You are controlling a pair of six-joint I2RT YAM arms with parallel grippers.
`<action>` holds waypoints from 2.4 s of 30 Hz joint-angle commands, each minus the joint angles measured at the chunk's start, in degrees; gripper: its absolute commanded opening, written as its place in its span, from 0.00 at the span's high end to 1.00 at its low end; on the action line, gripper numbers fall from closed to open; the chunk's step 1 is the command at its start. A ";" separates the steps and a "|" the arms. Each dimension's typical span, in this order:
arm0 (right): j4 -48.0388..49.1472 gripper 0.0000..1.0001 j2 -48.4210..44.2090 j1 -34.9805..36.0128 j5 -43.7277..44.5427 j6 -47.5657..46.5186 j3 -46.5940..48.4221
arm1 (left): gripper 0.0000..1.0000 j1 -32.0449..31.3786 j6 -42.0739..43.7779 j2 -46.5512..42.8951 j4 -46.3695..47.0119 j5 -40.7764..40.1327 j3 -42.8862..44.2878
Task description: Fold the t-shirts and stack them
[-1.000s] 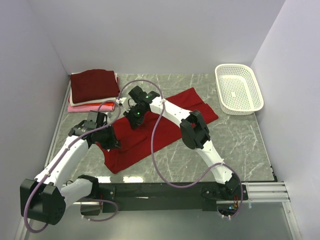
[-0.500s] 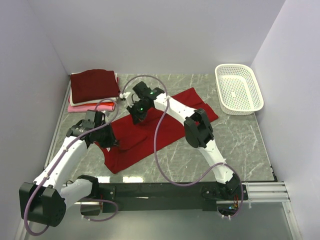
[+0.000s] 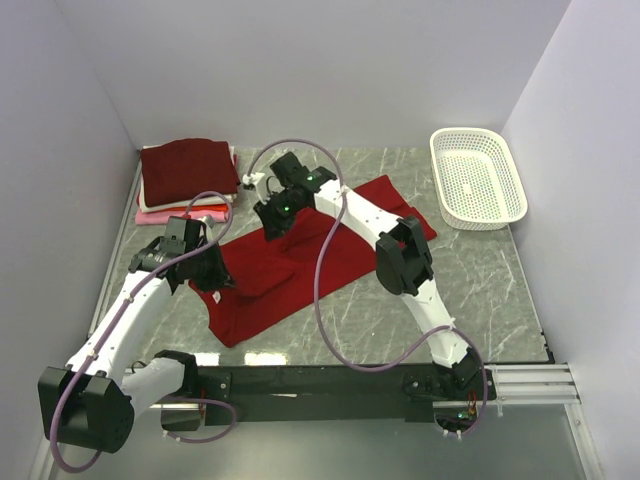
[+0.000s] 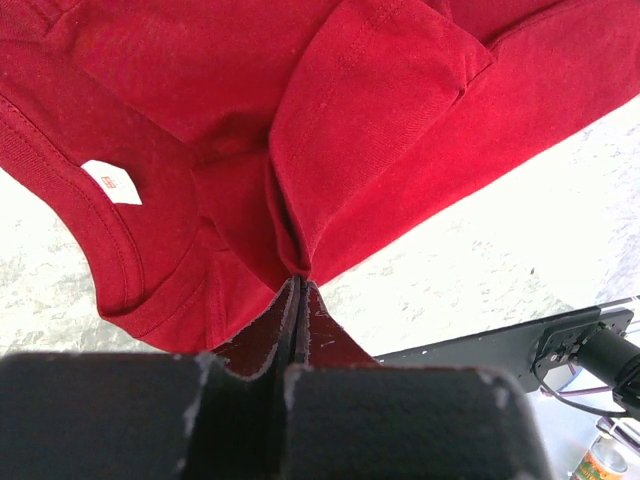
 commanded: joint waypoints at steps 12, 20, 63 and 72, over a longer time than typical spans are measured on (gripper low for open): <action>-0.61 0.64 6.31 2.67 2.61 -0.31 3.63 | 1.00 0.35 0.99 -0.36 1.46 1.60 0.13; -0.96 0.69 6.49 2.76 1.99 -0.22 3.63 | 1.00 0.44 1.08 -0.36 1.64 1.78 -0.14; -1.92 0.79 0.51 1.27 -1.26 -0.31 4.15 | 1.00 1.76 2.31 -0.88 0.23 0.64 1.80; -2.63 0.61 5.35 1.70 -0.56 -0.49 4.25 | 1.00 1.76 2.13 -0.62 1.11 1.51 1.09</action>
